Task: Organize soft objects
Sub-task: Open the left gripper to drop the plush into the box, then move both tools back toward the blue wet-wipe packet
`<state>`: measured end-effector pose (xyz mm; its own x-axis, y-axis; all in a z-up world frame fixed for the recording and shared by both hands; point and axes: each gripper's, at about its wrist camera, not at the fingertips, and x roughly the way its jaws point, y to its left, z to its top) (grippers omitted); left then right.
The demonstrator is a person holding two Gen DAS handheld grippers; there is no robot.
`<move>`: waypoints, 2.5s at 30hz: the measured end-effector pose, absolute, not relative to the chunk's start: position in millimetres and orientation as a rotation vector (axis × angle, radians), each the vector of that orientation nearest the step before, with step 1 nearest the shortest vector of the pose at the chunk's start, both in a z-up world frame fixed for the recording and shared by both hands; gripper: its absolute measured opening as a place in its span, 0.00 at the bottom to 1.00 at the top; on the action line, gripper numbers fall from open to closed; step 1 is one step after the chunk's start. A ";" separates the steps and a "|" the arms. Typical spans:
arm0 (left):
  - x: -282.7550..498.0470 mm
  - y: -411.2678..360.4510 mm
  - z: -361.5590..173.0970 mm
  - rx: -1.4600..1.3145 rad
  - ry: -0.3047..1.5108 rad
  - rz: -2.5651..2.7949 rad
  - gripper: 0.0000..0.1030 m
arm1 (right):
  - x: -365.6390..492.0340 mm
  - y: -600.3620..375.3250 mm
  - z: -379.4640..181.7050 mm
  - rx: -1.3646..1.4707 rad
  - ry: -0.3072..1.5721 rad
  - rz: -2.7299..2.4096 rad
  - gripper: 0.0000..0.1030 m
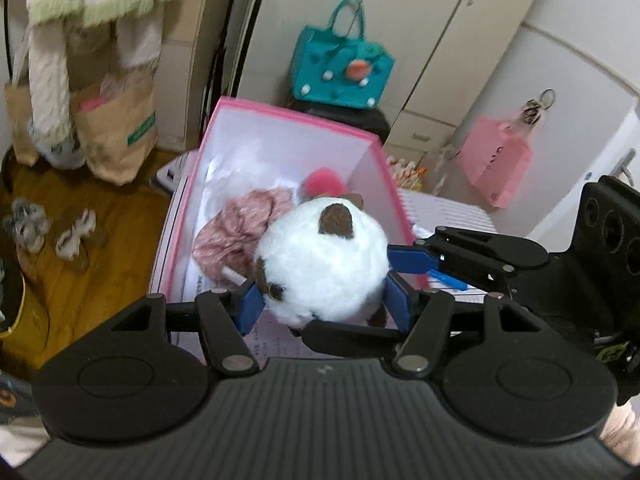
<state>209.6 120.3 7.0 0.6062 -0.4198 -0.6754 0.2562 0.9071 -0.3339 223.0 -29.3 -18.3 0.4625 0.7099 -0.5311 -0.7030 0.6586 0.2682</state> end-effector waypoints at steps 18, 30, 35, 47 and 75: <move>212.4 126.7 -6.2 -0.162 0.834 -0.274 0.73 | 232.5 -26.4 -22.2 -0.080 0.734 0.864 0.74; 167.8 111.1 37.6 -0.035 0.778 -0.284 0.73 | 177.0 -71.4 29.2 -0.090 0.732 0.804 0.74; 140.0 98.7 59.3 0.020 0.779 -0.355 0.73 | 151.3 -86.3 43.0 -0.106 0.774 0.797 0.74; 87.3 67.6 56.1 0.136 0.829 -0.476 0.79 | 93.0 -126.4 44.8 -0.110 0.843 0.746 0.74; 127.2 -85.4 6.5 0.231 0.625 -0.736 0.79 | 101.9 -223.8 -35.2 -0.303 0.481 0.481 0.80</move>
